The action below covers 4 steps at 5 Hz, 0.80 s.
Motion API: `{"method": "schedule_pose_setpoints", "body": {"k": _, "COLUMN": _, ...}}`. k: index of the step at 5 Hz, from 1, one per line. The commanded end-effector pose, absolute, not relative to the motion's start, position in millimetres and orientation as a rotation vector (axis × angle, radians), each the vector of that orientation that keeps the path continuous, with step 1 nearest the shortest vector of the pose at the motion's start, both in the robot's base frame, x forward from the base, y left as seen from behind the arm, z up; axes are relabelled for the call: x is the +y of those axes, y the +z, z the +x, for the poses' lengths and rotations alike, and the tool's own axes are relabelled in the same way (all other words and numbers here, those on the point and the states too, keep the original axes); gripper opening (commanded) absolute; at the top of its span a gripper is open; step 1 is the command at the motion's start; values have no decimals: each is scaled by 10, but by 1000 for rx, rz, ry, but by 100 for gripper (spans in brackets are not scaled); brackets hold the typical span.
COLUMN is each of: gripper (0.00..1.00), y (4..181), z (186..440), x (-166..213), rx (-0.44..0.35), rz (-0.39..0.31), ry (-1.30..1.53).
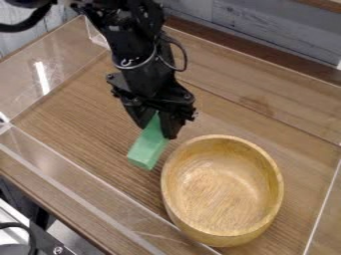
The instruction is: Remove the green block from inside the brown bowl and put it on the table
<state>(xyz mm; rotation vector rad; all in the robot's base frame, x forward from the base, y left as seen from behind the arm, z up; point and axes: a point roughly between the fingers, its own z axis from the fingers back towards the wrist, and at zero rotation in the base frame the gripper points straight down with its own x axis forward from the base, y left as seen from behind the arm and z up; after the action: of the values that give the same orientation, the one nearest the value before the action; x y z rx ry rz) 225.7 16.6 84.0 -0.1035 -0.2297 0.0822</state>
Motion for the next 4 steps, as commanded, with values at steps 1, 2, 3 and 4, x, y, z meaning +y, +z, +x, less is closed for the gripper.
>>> {"method": "schedule_pose_setpoints", "body": {"k": 1, "gripper": 0, "y": 928, "z": 2368, "x": 218, "rx": -275, "rz": -97, "ry": 83}}
{"method": "schedule_pose_setpoints", "body": {"k": 2, "gripper": 0, "y": 911, "z": 2388, "x": 242, "rx": -274, "rz": -95, "ry": 87}}
{"method": "schedule_pose_setpoints", "body": {"k": 3, "gripper": 0, "y": 899, "z": 2406, "x": 266, "rx": -272, "rz": -94, "ry": 91}}
{"method": "schedule_pose_setpoints", "body": {"k": 4, "gripper": 0, "y": 883, "z": 2426, "x": 291, "rx": -270, "rz": -93, "ry": 96}}
